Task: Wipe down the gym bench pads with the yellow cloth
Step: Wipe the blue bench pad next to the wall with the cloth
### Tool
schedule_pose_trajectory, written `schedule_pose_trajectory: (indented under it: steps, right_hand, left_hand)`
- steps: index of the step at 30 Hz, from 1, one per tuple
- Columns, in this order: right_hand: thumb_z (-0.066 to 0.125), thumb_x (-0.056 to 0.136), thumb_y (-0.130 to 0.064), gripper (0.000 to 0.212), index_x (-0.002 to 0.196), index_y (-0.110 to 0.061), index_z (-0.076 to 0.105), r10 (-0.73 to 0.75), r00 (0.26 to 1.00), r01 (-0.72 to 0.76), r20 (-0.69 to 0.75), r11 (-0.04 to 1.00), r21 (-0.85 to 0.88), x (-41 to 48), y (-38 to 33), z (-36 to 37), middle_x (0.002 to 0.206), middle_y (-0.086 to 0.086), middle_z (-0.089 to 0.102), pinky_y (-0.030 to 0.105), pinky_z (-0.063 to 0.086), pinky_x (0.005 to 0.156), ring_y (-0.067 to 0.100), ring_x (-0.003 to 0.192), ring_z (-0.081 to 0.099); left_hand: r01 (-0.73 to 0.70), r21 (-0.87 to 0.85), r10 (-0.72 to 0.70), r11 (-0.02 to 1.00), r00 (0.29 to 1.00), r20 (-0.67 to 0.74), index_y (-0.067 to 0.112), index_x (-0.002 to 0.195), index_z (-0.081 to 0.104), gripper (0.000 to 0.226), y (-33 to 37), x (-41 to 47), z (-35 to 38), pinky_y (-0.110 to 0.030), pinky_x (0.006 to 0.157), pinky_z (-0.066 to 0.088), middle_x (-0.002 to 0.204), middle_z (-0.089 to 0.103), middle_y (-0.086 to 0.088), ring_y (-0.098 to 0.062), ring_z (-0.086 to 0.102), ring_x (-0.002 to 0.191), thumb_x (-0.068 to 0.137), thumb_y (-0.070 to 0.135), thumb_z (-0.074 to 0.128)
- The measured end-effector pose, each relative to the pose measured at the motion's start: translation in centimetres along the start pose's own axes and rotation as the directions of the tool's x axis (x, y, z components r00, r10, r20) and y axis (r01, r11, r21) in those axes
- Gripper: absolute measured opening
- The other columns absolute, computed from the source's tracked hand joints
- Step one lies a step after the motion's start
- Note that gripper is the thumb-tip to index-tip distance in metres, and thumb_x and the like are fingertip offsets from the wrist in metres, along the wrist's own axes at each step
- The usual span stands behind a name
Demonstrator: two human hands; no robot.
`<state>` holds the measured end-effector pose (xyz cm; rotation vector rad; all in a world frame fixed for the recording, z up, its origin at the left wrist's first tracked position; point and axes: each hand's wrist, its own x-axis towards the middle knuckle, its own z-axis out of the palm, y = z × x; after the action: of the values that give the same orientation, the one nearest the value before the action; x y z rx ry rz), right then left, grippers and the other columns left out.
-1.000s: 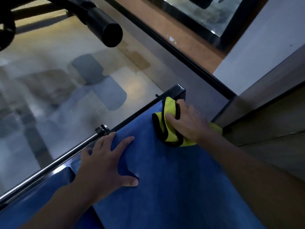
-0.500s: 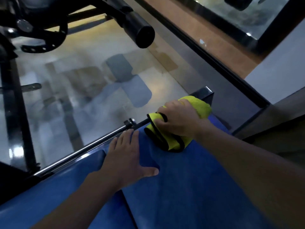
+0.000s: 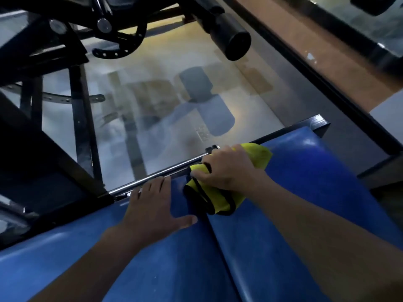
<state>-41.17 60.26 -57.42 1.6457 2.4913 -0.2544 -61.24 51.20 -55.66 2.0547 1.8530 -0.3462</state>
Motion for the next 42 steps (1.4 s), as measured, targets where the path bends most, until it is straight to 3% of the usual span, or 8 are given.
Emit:
schedule_pose_trajectory:
  steps: [4,9,13,16,19,23,29,42]
  right_hand:
    - [0.040,0.077,-0.078,0.060,0.098,-0.026,0.062,-0.137,0.985,0.133,-0.104,0.990,-0.040,-0.8,-1.4,0.8,0.097,0.001,0.064,0.042,0.037,0.080,0.029,0.094,0.059]
    - [0.037,0.093,-0.052,0.044,0.110,-0.023,0.064,-0.068,0.965,0.159,-0.254,0.920,0.359,-2.9,-3.0,0.5,0.105,-0.002,0.068,0.046,0.047,0.086,0.027,0.098,0.062]
    - [0.063,0.095,-0.026,0.032,0.122,-0.009,0.064,0.179,0.918,0.114,-0.353,0.734,0.669,-7.4,-5.6,-2.0,0.115,0.004,0.067,0.012,0.037,0.089,0.015,0.104,0.058]
    - [0.060,0.092,-0.037,0.038,0.123,-0.016,0.063,0.170,0.875,0.148,-0.452,0.797,0.586,-11.8,-9.8,-1.9,0.115,-0.004,0.063,0.026,0.043,0.093,0.014,0.105,0.058]
    - [0.027,0.089,-0.068,0.065,0.143,-0.036,0.043,0.097,0.979,-0.050,-0.180,0.966,0.254,-13.8,-14.1,1.6,0.151,-0.003,0.043,0.049,0.026,0.115,0.026,0.140,0.035]
    - [0.006,0.079,-0.076,0.079,0.151,-0.047,0.021,0.140,0.986,-0.134,-0.093,0.989,0.065,-13.7,-15.4,3.6,0.165,-0.008,0.012,0.046,0.010,0.118,0.025,0.150,0.010]
    - [-0.001,0.072,-0.077,0.088,0.151,-0.045,0.021,0.112,0.972,-0.112,-0.205,0.994,0.009,-13.5,-15.4,4.0,0.164,-0.007,0.016,0.043,0.017,0.120,0.022,0.149,0.016]
    - [0.018,0.082,-0.066,0.072,0.150,-0.042,0.024,-0.005,0.968,0.007,-0.250,1.000,0.008,-20.0,-15.8,5.3,0.159,-0.003,0.025,0.046,0.023,0.118,0.021,0.147,0.022]
  left_hand:
    - [0.021,0.083,-0.025,0.996,0.998,0.054,0.016,0.157,0.010,0.141,-0.7,-1.3,-0.8,-0.043,0.121,0.013,0.162,0.013,0.000,-0.020,0.010,0.150,0.041,0.097,0.013]
    - [-0.024,0.075,0.021,0.997,0.999,0.048,0.019,0.159,0.007,0.140,-2.6,-4.1,-1.6,-0.042,0.119,0.017,0.159,0.011,0.002,-0.020,0.010,0.148,0.039,0.091,0.021]
    - [-0.122,-0.008,0.121,0.993,0.989,-0.091,0.012,0.148,0.042,0.123,-5.7,-7.3,-0.5,-0.048,0.105,0.041,0.143,0.044,-0.008,-0.032,0.044,0.133,0.049,0.086,0.039]
    - [-0.189,0.018,0.190,0.982,0.980,-0.063,0.017,0.152,0.033,0.124,-8.9,-10.1,0.9,-0.044,0.111,0.034,0.155,0.033,-0.006,-0.028,0.034,0.142,0.050,0.088,0.033]
    - [-0.260,0.063,0.259,0.964,0.966,0.019,0.026,0.160,0.002,0.122,-11.7,-12.4,2.0,-0.033,0.121,0.005,0.167,-0.007,0.005,-0.016,0.001,0.153,0.064,0.090,0.045]
    - [-0.294,0.055,0.297,0.954,0.954,-0.049,0.029,0.160,-0.003,0.116,-12.7,-12.8,3.2,-0.026,0.119,-0.003,0.167,-0.012,0.010,-0.009,-0.005,0.152,0.075,0.082,0.056]
    - [-0.310,0.030,0.312,0.950,0.945,-0.095,0.032,0.160,-0.002,0.115,-13.0,-12.2,4.3,-0.025,0.118,0.005,0.165,-0.011,0.019,-0.005,0.001,0.151,0.074,0.082,0.056]
    - [-0.322,0.119,0.338,0.939,0.925,-0.174,0.034,0.125,0.056,0.056,-11.8,-13.1,3.7,-0.037,0.095,0.049,0.115,0.062,0.011,-0.017,0.060,0.107,0.081,0.069,0.064]
